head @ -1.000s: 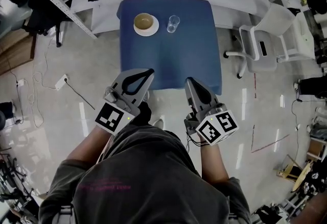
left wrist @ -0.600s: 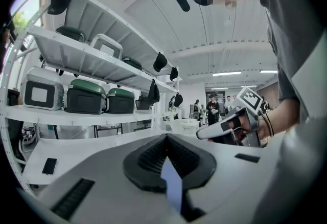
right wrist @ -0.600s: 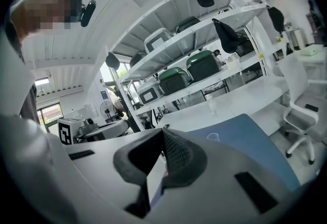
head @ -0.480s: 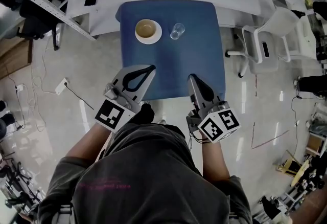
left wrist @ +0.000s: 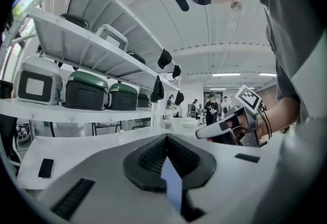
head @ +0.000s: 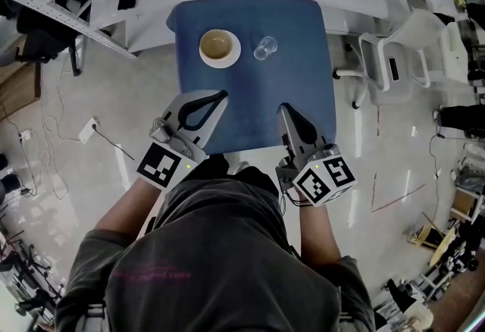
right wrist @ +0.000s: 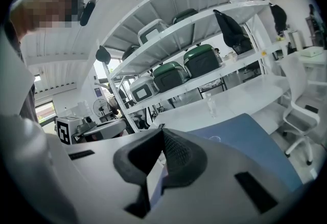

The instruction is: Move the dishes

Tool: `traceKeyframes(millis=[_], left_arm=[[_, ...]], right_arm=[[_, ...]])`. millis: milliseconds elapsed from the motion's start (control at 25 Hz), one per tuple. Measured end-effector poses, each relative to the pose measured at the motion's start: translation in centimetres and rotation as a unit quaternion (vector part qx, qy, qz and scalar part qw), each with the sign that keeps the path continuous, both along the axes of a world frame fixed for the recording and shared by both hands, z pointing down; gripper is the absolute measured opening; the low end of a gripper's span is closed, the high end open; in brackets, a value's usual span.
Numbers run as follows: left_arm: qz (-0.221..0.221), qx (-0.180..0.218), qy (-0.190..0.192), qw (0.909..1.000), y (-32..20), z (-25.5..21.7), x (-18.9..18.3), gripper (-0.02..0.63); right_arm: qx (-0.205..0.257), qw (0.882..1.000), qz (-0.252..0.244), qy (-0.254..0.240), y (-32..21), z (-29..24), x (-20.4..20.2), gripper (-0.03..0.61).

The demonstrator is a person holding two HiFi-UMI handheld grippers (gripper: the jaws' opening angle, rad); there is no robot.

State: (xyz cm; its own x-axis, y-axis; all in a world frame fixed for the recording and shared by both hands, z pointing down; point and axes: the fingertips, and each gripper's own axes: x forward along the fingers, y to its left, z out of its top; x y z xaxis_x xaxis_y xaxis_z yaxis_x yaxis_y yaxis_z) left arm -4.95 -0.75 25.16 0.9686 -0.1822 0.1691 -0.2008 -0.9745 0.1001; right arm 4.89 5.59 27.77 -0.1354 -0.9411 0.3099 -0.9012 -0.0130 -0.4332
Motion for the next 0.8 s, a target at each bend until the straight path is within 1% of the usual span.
traceKeyframes(millis=[440, 800], left_arm=[[-0.01, -0.011, -0.003, 0.9999, -2.4, 1.0, 0.1, 0.002], [-0.038, -0.02, -0.021, 0.9988, -3.4, 2.7, 0.9, 0.002]], right_arm=[[-0.015, 1.0, -0.018, 0.009, -2.7, 0.9, 0.2, 0.003], [-0.033, 0.999, -0.035, 0.002, -4.6, 3.6, 2.3, 0.003]])
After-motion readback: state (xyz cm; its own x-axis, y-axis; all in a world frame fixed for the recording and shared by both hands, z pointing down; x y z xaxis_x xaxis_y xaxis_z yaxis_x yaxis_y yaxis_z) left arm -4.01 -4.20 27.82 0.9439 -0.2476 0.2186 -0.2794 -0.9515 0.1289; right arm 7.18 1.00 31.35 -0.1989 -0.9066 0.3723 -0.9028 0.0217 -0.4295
